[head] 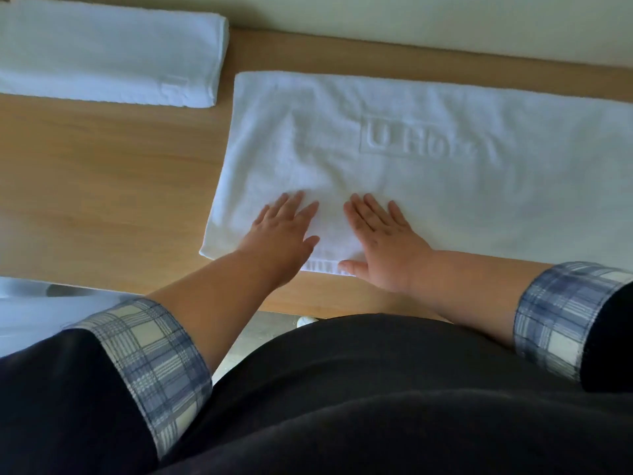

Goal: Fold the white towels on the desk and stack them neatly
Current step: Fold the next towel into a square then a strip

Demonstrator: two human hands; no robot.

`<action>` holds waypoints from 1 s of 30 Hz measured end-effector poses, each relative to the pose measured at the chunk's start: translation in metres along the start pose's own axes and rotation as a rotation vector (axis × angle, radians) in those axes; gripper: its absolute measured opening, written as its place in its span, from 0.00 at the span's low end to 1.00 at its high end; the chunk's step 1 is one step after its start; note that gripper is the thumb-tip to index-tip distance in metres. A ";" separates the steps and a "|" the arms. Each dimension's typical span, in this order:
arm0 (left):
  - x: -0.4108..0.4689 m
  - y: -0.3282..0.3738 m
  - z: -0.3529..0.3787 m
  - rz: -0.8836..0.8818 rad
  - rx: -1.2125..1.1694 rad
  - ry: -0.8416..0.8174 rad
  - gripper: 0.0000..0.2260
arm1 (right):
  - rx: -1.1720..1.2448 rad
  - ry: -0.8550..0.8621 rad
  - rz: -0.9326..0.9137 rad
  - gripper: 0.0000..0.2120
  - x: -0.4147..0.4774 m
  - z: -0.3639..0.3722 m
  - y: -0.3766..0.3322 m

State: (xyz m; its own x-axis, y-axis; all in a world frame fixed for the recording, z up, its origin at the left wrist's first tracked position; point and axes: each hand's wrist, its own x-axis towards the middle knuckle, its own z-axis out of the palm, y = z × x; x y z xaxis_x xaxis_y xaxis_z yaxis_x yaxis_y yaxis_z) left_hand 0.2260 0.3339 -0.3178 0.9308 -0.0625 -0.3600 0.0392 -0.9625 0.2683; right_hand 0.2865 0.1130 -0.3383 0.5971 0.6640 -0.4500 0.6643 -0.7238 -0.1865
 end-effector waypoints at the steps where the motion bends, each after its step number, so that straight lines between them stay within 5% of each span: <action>1: 0.007 0.005 0.003 -0.010 0.028 -0.026 0.29 | 0.021 -0.009 0.041 0.45 -0.005 0.001 0.005; 8: 0.062 0.068 0.016 0.220 0.211 -0.042 0.33 | 0.136 0.052 0.326 0.38 -0.062 0.009 0.071; 19: 0.137 0.204 0.045 0.326 0.272 -0.047 0.35 | 0.268 0.157 0.584 0.36 -0.151 0.035 0.186; 30: 0.285 0.375 0.042 0.347 0.264 0.045 0.37 | 0.229 0.242 0.574 0.35 -0.195 0.042 0.286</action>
State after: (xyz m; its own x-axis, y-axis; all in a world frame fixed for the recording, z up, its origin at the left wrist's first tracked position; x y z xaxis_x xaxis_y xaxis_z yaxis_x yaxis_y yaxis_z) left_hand 0.4910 -0.0559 -0.3576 0.8879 -0.3876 -0.2478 -0.3669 -0.9216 0.1268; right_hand 0.3411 -0.2316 -0.3401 0.9295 0.1654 -0.3297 0.1145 -0.9791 -0.1682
